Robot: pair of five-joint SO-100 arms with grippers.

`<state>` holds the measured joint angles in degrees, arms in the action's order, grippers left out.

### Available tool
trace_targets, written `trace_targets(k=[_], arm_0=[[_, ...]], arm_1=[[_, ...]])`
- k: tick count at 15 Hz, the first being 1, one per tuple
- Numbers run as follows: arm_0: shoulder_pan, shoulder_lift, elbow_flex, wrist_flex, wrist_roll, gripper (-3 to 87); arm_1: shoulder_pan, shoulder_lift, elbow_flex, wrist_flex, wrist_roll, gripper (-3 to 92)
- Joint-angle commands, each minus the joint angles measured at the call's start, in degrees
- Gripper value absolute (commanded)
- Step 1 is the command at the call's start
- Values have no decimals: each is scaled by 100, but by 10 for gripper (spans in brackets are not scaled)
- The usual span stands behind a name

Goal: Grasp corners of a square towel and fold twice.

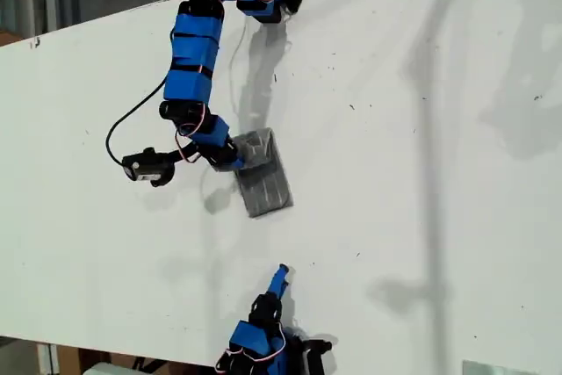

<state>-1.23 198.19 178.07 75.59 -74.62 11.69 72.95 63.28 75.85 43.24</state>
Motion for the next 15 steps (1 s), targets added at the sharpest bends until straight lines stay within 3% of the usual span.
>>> trace_targets(k=[1, 3, 5, 7, 11, 15], arm_0=[[-62, 26, 44, -53, 554, 202], [-70, 35, 53, -70, 1266, 189], [-70, 35, 62, -79, 1354, 175], [-70, 35, 62, -79, 1354, 173], [-79, 35, 62, -79, 1354, 173], [-79, 35, 62, -79, 1354, 173]], arm_1=[[-62, 70, -360, -343, -193, -1], [35, -88, -316, -132, 158, -1], [149, 606, 501, 281, 984, -1], [308, 1503, 967, 1503, 1767, -1], [501, 4061, 2742, 2188, 2312, -1], [984, 6240, 3322, 3551, 2681, -1]])
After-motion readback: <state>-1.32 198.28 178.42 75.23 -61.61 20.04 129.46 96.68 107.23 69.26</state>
